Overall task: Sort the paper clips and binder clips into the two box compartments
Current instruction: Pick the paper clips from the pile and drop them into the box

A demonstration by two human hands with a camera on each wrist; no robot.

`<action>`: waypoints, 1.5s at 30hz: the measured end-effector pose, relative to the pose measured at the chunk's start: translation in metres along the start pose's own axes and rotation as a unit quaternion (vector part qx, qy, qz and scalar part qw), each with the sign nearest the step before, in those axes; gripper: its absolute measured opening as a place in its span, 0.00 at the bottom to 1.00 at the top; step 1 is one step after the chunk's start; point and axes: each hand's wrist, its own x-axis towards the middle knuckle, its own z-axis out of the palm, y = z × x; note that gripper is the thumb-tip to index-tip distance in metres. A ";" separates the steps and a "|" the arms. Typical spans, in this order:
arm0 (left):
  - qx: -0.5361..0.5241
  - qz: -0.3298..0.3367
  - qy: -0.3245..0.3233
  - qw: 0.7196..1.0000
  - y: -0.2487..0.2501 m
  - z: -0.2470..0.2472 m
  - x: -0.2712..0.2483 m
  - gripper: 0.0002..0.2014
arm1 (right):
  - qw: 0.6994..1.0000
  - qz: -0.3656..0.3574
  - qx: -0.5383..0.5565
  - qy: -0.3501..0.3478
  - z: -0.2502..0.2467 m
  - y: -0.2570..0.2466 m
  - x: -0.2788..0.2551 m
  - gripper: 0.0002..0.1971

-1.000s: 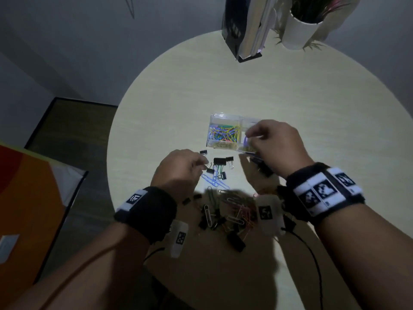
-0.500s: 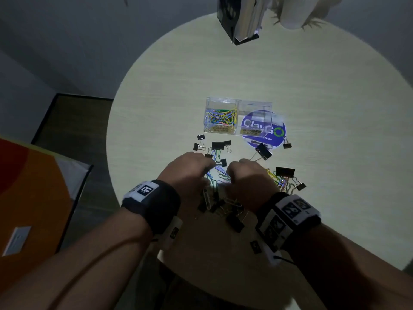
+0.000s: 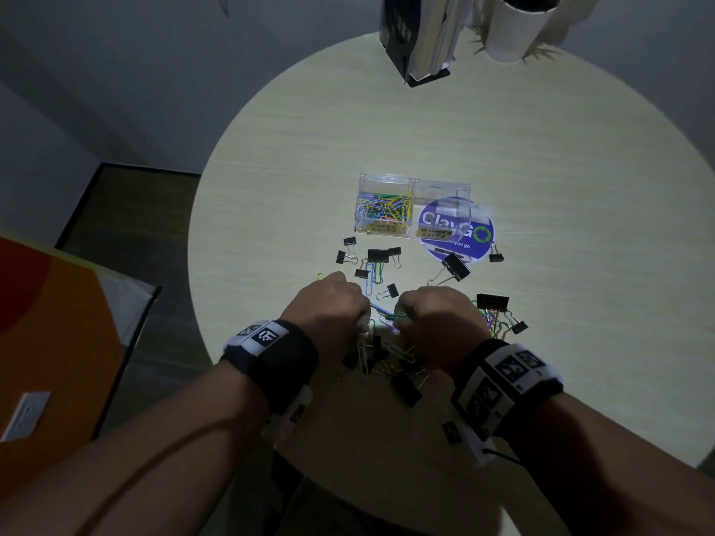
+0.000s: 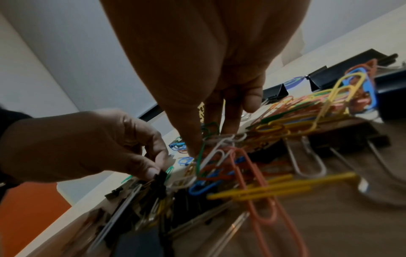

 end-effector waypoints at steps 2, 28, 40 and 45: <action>-0.012 0.004 0.002 1.000 -0.003 0.005 0.002 0.19 | 0.998 0.022 0.053 -0.001 -0.005 -0.001 -0.003 0.07; -0.127 -0.243 0.115 0.955 -0.019 0.001 -0.008 0.16 | 0.938 0.164 0.298 0.057 -0.001 0.005 -0.005 0.06; -0.402 -0.261 0.176 0.860 -0.025 -0.013 -0.008 0.07 | 0.891 0.181 0.399 0.115 -0.032 -0.001 0.008 0.07; -0.557 -0.223 0.278 0.750 -0.018 -0.064 0.003 0.06 | 0.838 0.183 0.490 0.157 -0.064 -0.001 0.033 0.07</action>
